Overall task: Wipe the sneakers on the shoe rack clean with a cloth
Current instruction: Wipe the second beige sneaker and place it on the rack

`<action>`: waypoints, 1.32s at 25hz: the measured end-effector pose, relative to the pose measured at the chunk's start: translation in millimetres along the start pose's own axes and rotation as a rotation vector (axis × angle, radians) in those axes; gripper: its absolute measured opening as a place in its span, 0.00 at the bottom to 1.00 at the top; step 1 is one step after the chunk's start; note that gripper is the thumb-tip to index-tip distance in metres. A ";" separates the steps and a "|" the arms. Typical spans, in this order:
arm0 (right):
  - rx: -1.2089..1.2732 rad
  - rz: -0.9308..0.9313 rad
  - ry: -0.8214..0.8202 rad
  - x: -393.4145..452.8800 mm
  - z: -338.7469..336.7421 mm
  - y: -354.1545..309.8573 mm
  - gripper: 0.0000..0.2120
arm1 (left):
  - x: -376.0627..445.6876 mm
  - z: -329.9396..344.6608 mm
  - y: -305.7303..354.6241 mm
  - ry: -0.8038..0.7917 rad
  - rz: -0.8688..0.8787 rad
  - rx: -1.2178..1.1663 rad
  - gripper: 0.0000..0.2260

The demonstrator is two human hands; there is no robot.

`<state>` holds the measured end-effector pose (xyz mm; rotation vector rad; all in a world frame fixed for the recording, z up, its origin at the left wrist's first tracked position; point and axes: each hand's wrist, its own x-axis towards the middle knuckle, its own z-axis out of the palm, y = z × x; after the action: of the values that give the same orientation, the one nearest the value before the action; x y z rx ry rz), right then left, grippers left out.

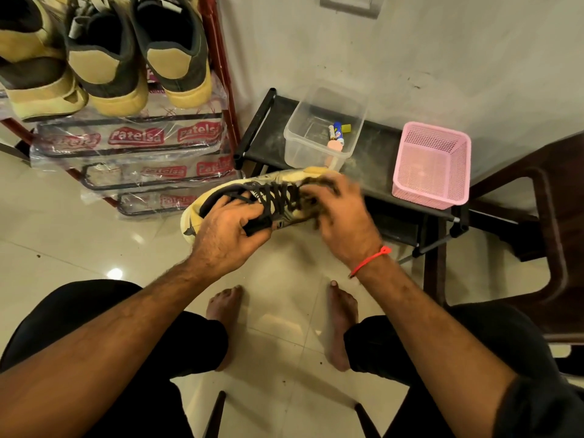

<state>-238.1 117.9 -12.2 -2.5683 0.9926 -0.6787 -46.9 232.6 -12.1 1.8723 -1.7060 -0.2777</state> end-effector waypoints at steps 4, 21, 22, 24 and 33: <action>0.020 0.339 0.207 6.2 -16.1 42.2 0.25 | 2.0 4.1 -6.8 -0.061 -0.135 -0.167 0.18; 0.184 -0.257 -0.158 -38.0 34.3 -72.4 0.18 | 13.0 -10.2 15.1 0.143 -0.767 -1.270 0.08; 0.154 -0.229 -0.123 -29.1 29.0 -63.5 0.18 | 12.9 -10.6 16.6 0.104 -0.777 -1.291 0.09; 0.109 -0.052 0.024 -7.0 15.7 -34.8 0.20 | 11.3 -6.8 19.2 0.008 -0.779 -1.263 0.12; 0.246 0.010 -0.081 -22.6 22.9 -58.7 0.21 | 7.8 -6.3 21.4 -0.033 -0.790 -1.207 0.13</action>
<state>-208.6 178.0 -13.0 -2.3550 0.8394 -0.6451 -60.3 226.7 6.4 1.4046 -0.4094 -1.2924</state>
